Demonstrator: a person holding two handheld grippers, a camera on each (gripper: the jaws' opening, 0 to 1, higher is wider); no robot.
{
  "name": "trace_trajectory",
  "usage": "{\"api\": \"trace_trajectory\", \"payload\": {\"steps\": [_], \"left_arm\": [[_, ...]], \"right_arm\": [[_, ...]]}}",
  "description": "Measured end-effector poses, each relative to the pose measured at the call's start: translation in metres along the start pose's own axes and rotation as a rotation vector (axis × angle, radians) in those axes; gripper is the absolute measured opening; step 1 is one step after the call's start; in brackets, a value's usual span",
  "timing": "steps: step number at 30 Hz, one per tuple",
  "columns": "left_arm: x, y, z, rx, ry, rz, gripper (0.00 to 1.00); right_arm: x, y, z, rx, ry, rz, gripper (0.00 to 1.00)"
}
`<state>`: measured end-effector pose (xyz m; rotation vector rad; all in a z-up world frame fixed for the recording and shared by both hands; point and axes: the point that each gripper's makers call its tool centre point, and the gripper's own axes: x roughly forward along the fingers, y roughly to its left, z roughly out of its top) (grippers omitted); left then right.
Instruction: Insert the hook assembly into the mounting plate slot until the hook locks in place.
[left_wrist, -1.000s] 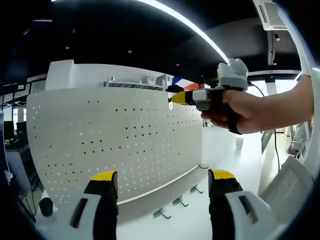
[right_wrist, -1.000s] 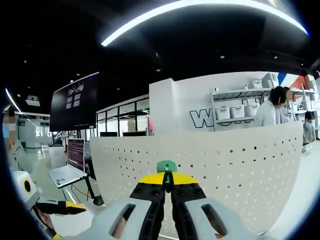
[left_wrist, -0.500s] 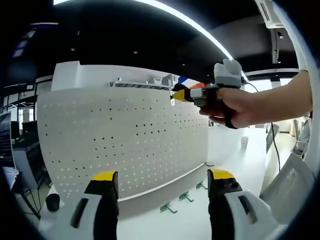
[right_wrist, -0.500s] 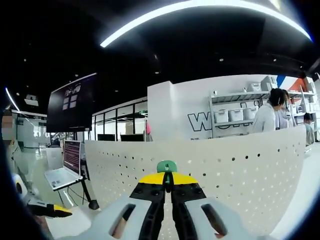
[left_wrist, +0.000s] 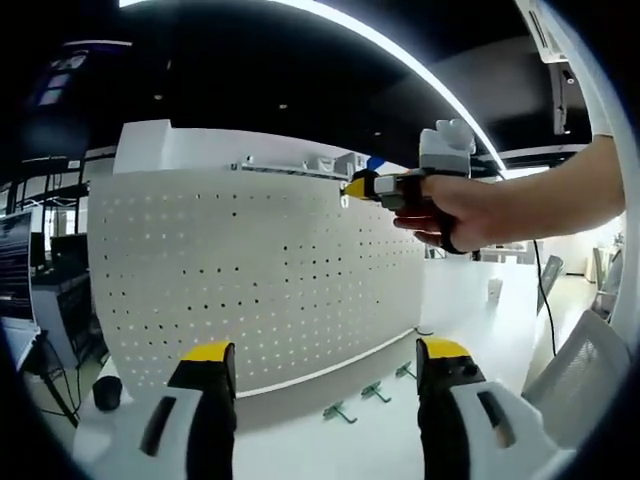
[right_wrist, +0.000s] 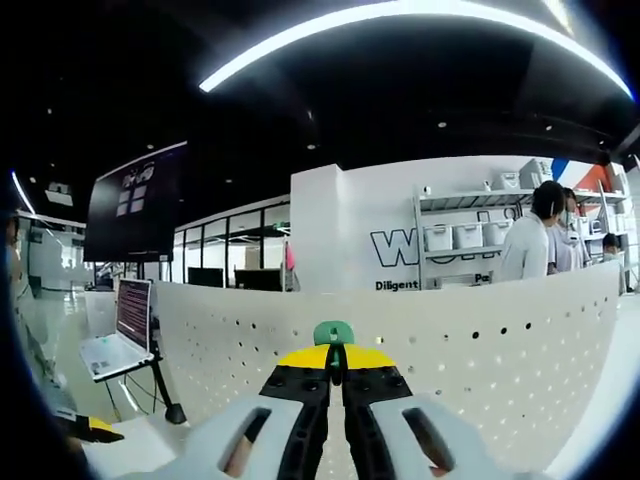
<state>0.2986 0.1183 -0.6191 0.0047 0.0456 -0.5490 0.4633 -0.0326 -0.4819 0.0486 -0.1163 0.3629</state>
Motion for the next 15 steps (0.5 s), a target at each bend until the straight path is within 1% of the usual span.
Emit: {"api": "trace_trajectory", "payload": {"steps": [5,7,10,11,15], "left_arm": [[-0.001,0.001,-0.004,-0.015,0.005,0.008,0.76],[-0.002,0.0,-0.005,-0.014,0.004,0.01,0.76],[-0.004,0.001,-0.007,-0.023,0.007,0.016,0.76],[-0.005,0.002,-0.007,-0.022,0.006,0.019,0.75],[-0.007,0.001,-0.009,-0.024,0.011,0.019,0.75]], "right_arm": [[0.004,-0.002,0.001,0.006,-0.009,-0.008,0.01],[0.007,-0.002,0.0,-0.014,-0.007,-0.004,0.01],[0.01,-0.003,-0.001,-0.013,-0.01,-0.006,0.01],[0.011,-0.003,0.0,-0.033,-0.014,-0.006,0.01],[0.015,-0.002,-0.002,-0.035,-0.013,-0.004,0.01]]}}
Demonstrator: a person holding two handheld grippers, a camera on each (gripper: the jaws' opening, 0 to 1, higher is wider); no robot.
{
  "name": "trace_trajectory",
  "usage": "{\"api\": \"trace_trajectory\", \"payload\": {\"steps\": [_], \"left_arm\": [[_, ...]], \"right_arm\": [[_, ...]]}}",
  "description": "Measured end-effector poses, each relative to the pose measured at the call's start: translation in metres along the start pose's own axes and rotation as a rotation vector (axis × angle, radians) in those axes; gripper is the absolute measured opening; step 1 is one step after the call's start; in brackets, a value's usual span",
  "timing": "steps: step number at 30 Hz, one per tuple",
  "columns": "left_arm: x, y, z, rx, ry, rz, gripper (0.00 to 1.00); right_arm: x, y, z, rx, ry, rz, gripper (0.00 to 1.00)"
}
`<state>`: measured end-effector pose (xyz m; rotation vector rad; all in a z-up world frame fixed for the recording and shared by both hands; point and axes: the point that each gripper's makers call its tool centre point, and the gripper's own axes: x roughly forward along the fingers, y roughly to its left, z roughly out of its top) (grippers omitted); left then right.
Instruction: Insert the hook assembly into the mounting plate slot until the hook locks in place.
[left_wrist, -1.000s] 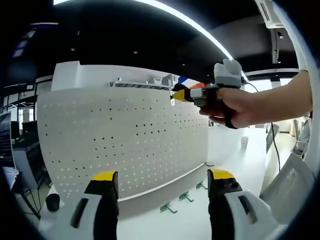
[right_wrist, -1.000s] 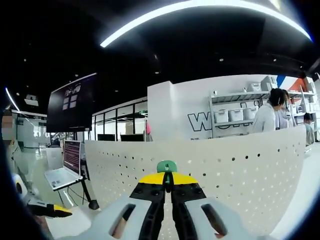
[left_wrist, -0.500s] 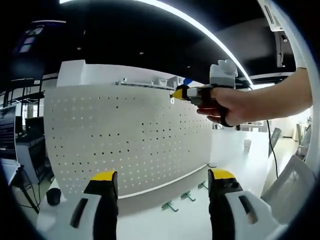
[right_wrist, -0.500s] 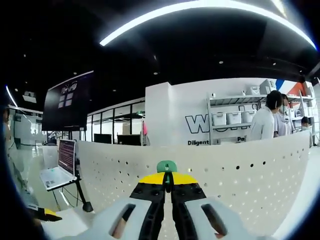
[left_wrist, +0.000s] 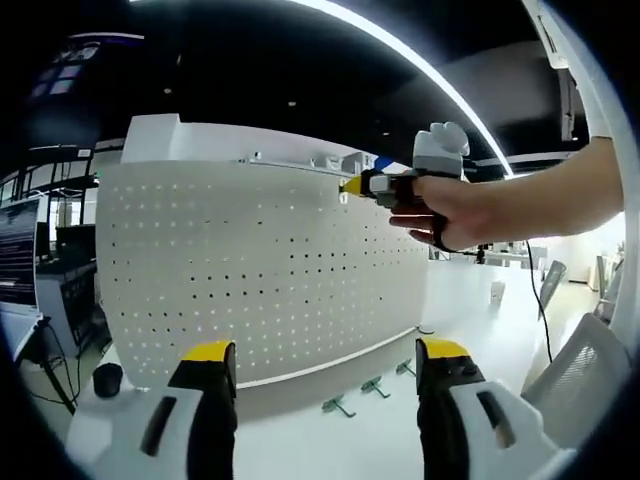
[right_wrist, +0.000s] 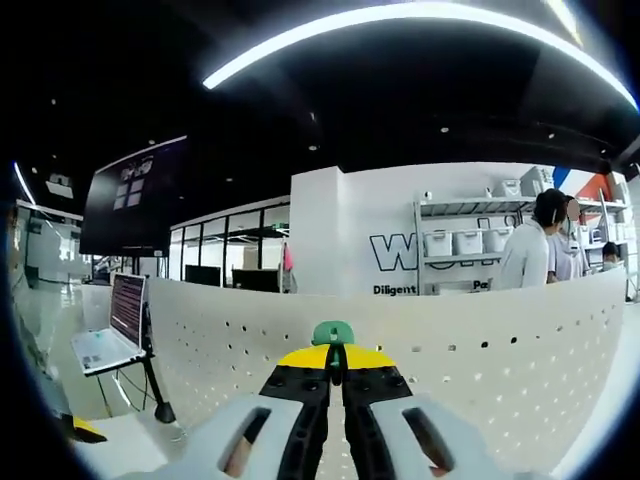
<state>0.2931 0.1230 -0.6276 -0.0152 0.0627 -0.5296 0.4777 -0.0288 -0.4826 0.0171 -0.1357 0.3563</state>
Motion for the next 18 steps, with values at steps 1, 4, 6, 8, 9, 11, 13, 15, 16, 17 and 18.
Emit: {"api": "trace_trajectory", "payload": {"steps": [1,4,6,8,9,11,13,15,16,17,18], "left_arm": [[0.0,0.0,0.0,0.0,0.001,0.001,0.75],[-0.002,0.001,-0.001,-0.003,0.003,0.004,0.75],[-0.002,0.001,-0.001,-0.004,0.004,0.004,0.74],[-0.002,0.0,-0.002,-0.006,0.006,0.004,0.74],[-0.002,0.0,-0.002,-0.008,0.006,0.002,0.74],[-0.002,0.002,-0.005,-0.017,0.014,0.006,0.74],[-0.002,0.004,-0.005,-0.024,0.017,0.015,0.74],[-0.002,0.005,-0.005,-0.029,0.015,0.017,0.74],[-0.002,0.005,-0.006,-0.029,0.017,0.017,0.74],[-0.002,0.005,-0.007,-0.03,0.021,0.017,0.73],[-0.002,0.005,-0.007,-0.029,0.022,0.018,0.73]], "right_arm": [[0.001,0.0,-0.001,0.002,0.003,-0.001,0.01],[0.003,0.0,-0.003,-0.002,0.005,-0.002,0.01],[0.004,-0.001,-0.004,-0.007,0.006,-0.006,0.01],[0.006,-0.003,-0.005,-0.006,0.009,-0.009,0.01],[0.007,-0.004,-0.006,-0.006,0.01,-0.01,0.01],[0.008,-0.007,-0.006,0.01,0.007,-0.015,0.01],[0.01,-0.009,-0.006,0.009,0.008,-0.017,0.01],[0.012,-0.008,-0.007,0.009,0.009,-0.013,0.01],[0.012,-0.008,-0.007,0.013,0.01,-0.014,0.01],[0.013,-0.007,-0.008,0.02,0.011,-0.015,0.01],[0.013,-0.007,-0.008,0.02,0.012,-0.015,0.01]]}}
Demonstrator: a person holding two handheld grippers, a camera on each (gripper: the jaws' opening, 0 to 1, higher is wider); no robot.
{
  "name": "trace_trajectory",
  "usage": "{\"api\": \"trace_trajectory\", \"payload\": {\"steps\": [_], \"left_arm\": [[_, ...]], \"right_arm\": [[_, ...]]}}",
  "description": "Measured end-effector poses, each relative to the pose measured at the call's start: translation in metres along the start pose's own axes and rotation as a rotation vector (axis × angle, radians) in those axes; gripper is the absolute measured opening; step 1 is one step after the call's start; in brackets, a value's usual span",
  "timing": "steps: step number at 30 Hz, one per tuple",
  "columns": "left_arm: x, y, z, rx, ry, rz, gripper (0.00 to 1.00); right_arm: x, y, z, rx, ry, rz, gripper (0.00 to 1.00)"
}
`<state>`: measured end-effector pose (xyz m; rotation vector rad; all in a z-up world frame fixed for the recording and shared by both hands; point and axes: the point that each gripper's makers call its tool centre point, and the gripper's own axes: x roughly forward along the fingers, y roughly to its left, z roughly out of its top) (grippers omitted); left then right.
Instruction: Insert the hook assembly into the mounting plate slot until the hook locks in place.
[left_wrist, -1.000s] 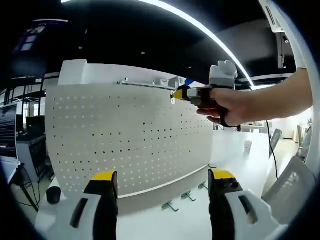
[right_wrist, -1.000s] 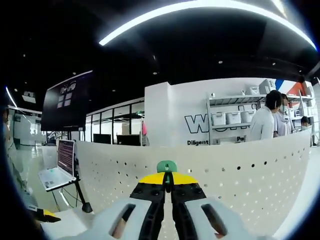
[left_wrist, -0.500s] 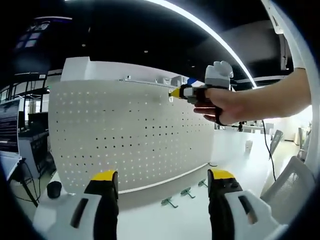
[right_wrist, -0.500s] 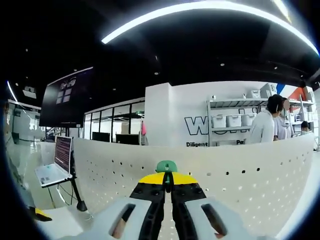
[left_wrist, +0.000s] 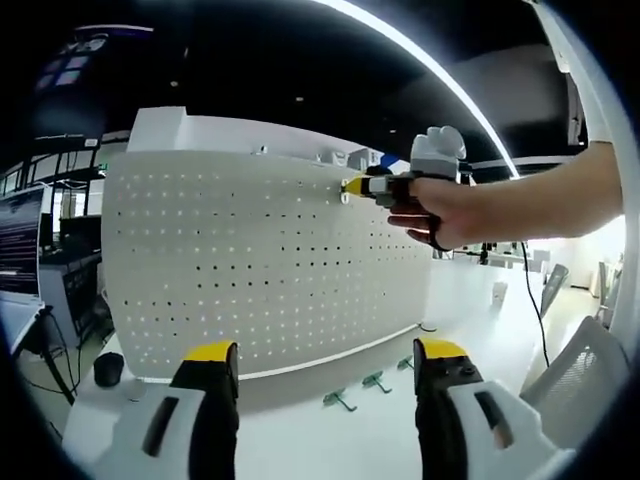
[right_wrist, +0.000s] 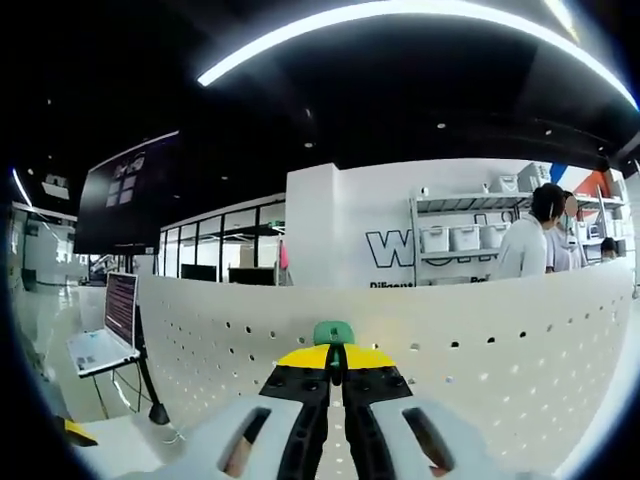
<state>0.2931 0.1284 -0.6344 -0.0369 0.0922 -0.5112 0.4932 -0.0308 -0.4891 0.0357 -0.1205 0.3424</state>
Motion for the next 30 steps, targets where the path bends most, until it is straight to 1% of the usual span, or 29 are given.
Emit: {"api": "trace_trajectory", "payload": {"steps": [2,7,9,15,17,21,27,28,29,30], "left_arm": [[0.0,0.0,0.0,-0.003,0.001,-0.002,0.73],[-0.001,-0.001,0.001,-0.017,-0.001,-0.007,0.72],[-0.001,-0.001,0.001,-0.017,0.001,-0.009,0.71],[-0.003,-0.001,0.003,-0.024,0.002,-0.01,0.71],[-0.004,-0.002,0.006,-0.018,-0.003,-0.014,0.71],[-0.006,-0.004,0.005,-0.013,-0.001,-0.025,0.71],[-0.008,-0.006,0.005,-0.023,-0.006,-0.032,0.7],[-0.009,-0.007,0.005,-0.024,-0.006,-0.034,0.7],[-0.009,-0.009,0.004,-0.026,-0.002,-0.04,0.7],[-0.009,-0.011,0.003,-0.026,0.008,-0.045,0.7]], "right_arm": [[0.001,0.002,-0.004,-0.002,0.012,0.0,0.01],[0.002,0.001,-0.008,-0.002,0.019,-0.009,0.01],[0.003,-0.001,-0.01,0.015,0.023,-0.013,0.01],[0.004,0.0,-0.011,0.009,0.019,-0.028,0.01],[0.003,0.001,-0.011,0.017,0.013,-0.041,0.01],[0.004,0.002,-0.011,0.015,0.016,-0.072,0.01],[0.005,0.001,-0.011,0.033,0.017,-0.144,0.01],[0.006,0.001,-0.011,0.031,0.018,-0.154,0.02],[0.007,0.001,-0.011,0.009,0.027,-0.17,0.02],[0.007,0.002,-0.011,0.014,0.023,-0.175,0.02]]}}
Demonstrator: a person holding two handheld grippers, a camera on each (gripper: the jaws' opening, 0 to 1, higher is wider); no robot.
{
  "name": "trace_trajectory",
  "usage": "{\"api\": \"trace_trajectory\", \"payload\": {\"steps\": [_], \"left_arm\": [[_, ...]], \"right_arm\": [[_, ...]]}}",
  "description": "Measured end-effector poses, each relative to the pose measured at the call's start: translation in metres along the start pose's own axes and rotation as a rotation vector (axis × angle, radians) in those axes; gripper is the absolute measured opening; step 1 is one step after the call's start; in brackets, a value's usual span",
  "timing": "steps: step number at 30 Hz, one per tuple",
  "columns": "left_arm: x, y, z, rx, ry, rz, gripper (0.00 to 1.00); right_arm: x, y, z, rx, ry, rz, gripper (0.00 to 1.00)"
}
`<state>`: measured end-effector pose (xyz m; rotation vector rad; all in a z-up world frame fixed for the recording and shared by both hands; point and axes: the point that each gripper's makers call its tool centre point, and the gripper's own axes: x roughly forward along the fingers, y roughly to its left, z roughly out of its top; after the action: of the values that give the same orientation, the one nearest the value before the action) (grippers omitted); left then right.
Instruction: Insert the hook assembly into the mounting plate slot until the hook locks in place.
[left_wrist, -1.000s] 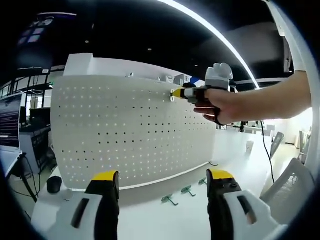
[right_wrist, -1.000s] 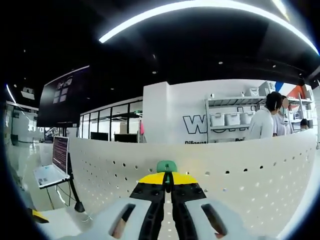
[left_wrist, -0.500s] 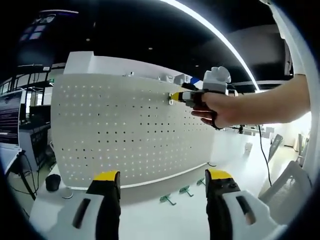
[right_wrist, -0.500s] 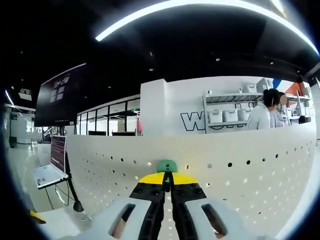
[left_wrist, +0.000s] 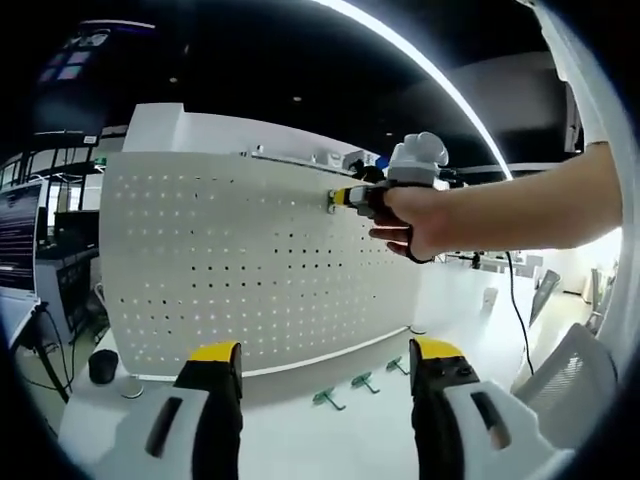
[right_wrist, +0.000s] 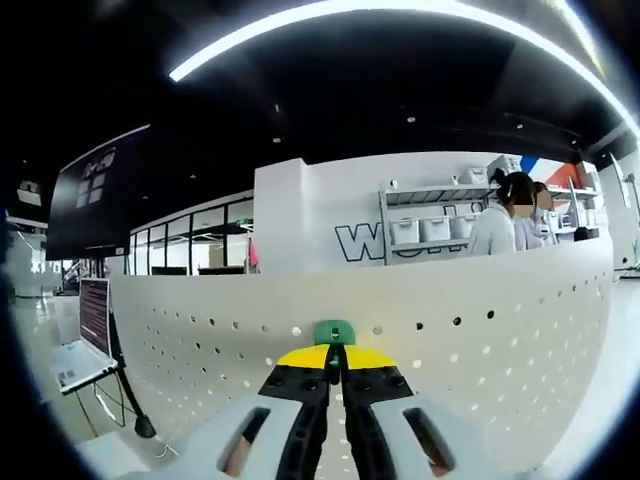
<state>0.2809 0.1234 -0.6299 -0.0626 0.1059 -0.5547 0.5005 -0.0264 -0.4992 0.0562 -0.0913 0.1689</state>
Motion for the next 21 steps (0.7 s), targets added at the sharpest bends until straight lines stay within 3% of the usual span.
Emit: {"api": "trace_trajectory", "payload": {"steps": [5,21], "left_arm": [[-0.0012,-0.0111,0.0023,0.021,0.002,-0.03,0.69],[-0.0034,-0.0078,0.0017,0.008,-0.004,-0.018,0.69]], "right_arm": [[0.0,-0.0015,-0.0011,0.004,-0.006,-0.024,0.02],[0.0002,-0.0007,-0.0031,-0.005,0.008,-0.006,0.05]]}}
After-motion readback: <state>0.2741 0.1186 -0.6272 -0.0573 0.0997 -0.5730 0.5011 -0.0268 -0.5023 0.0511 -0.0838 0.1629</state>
